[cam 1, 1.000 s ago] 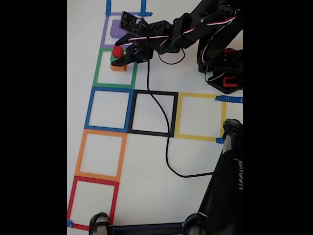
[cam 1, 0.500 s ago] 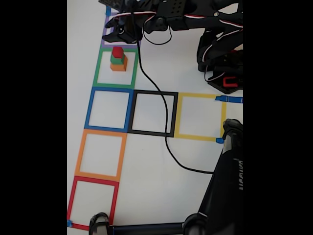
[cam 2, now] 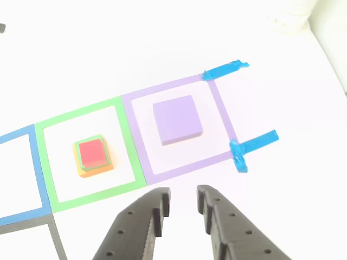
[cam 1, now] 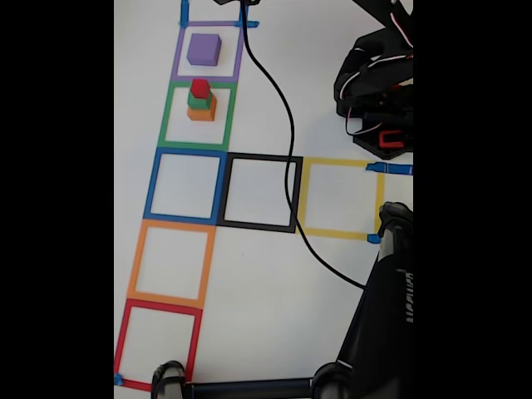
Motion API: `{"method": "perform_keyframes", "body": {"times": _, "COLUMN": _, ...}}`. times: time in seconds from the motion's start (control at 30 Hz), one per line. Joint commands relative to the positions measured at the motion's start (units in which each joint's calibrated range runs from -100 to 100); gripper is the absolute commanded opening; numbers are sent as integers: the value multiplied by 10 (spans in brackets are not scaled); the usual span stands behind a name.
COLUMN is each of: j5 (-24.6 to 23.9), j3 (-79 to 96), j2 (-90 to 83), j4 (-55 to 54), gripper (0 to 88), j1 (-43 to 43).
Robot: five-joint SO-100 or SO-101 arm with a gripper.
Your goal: Tower of hanoi
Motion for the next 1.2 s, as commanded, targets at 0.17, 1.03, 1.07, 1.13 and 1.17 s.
{"method": "perform_keyframes", "body": {"times": 0.17, "j5": 0, "j3": -213, "j2": 46, "j4": 122, "gripper": 11, "j1": 98}}
{"method": "perform_keyframes", "body": {"times": 1.03, "j5": 0, "j3": 347, "j2": -20, "j4": -421, "gripper": 302, "j1": 191}}
{"method": "perform_keyframes", "body": {"times": 1.07, "j5": 0, "j3": 377, "j2": -14, "j4": -465, "gripper": 310, "j1": 192}}
{"method": "perform_keyframes", "body": {"times": 1.13, "j5": 0, "j3": 420, "j2": 4, "j4": -533, "gripper": 323, "j1": 196}}
{"method": "perform_keyframes", "body": {"times": 1.17, "j5": 0, "j3": 435, "j2": 16, "j4": -561, "gripper": 330, "j1": 196}}
